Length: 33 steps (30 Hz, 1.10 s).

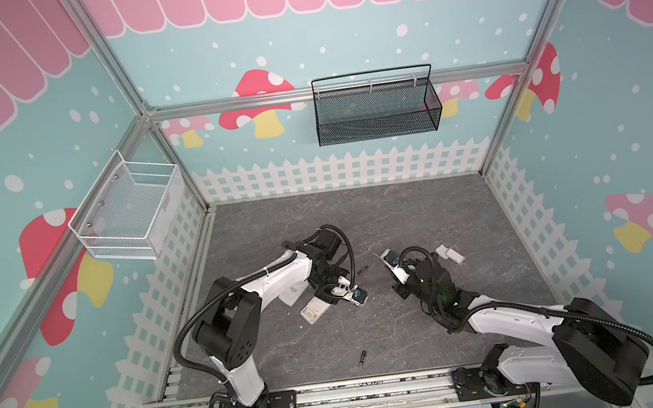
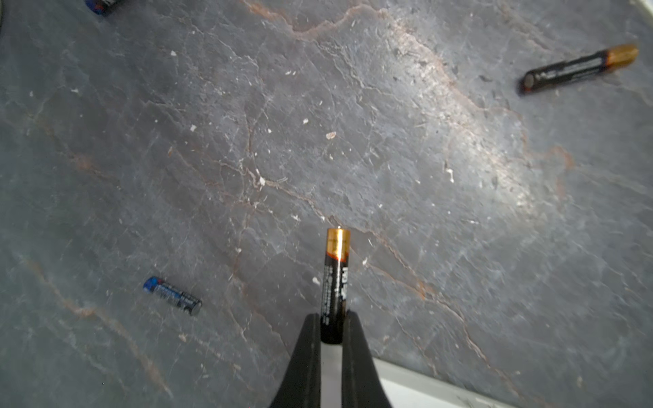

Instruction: Unload the batteries from the remote control

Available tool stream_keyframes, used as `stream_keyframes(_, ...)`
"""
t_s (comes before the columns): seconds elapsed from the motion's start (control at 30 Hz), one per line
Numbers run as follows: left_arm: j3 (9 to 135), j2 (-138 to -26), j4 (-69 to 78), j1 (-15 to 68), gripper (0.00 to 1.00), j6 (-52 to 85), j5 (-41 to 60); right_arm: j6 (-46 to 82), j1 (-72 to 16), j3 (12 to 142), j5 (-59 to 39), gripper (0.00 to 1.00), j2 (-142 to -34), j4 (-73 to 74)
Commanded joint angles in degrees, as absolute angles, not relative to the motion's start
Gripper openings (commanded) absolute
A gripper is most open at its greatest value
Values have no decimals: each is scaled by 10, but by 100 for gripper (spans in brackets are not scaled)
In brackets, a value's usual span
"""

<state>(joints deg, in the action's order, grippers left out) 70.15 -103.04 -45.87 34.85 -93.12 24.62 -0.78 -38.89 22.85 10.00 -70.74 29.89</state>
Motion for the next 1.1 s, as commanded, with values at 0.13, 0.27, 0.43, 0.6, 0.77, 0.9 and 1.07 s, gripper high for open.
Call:
stream_keyframes(0.13, 681, -1059, -391, 377, 12, -912, 236, 211, -369, 185, 134, 0, -742, 336)
stream_keyframes(0.27, 663, -1060, -388, 381, 15, -919, 243, 254, -362, 170, 147, 0, -770, 359)
stream_keyframes(0.43, 652, -1056, -382, 383, 24, -918, 237, 266, -359, 172, 139, 0, -816, 372)
stream_keyframes(0.6, 674, -1039, -416, 381, 37, -904, 237, 264, -357, 176, 126, 1, -866, 397)
stream_keyframes(0.77, 725, -999, -470, 368, 55, -858, 259, 265, -357, 174, 120, 8, -891, 411)
stream_keyframes(0.9, 752, -972, -509, 341, 72, -815, 248, 259, -355, 181, 115, 18, -904, 405)
stream_keyframes(1.07, 778, -939, -498, 248, 99, -655, 310, 250, -355, 179, 118, 26, -911, 415)
